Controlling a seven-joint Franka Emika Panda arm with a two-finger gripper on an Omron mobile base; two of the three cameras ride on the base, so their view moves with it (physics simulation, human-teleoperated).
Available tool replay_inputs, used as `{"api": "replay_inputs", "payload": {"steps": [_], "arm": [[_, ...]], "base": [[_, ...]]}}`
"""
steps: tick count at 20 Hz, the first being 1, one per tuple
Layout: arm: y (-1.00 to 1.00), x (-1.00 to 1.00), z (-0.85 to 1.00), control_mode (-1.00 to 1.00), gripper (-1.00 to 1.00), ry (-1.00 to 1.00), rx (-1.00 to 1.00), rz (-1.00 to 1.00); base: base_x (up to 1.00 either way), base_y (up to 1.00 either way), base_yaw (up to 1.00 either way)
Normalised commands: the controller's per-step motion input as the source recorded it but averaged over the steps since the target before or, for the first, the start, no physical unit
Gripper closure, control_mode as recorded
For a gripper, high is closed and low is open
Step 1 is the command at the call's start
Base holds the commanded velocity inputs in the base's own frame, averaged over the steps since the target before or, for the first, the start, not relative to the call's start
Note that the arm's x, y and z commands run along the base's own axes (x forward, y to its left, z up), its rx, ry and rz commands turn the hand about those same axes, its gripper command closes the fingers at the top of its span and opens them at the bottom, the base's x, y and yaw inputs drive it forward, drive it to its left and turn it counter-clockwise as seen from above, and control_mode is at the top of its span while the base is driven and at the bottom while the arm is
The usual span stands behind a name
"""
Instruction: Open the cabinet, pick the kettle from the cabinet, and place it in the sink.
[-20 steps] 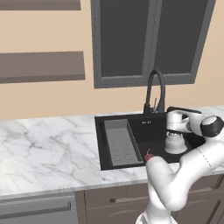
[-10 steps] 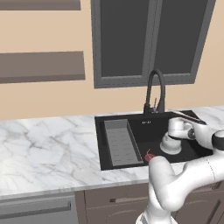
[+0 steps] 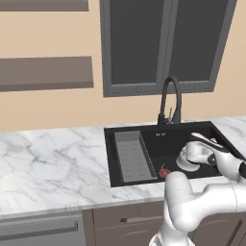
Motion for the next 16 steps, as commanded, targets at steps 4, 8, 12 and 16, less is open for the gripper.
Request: {"api": "replay_inputs", "payload": {"steps": [4,8,12,16], "arm": [[0.0,-0.07,-0.19,-1.0,-1.0,0.0,-0.01,-0.07],[0.01,-0.06,-0.09,-1.0,-1.0,0.0,-0.01,-0.05],[0.06,-0.08,0.03,-1.0,-1.0,0.0,0.0,-0.06],[0.03,-0.16,0.09,-1.0,-1.0,0.08,0.0,-0.12]], "base": [[0.0,0.0,0.0],[0.0,0.0,0.0],[0.0,0.0,0.0],[0.0,0.0,0.0]]}}
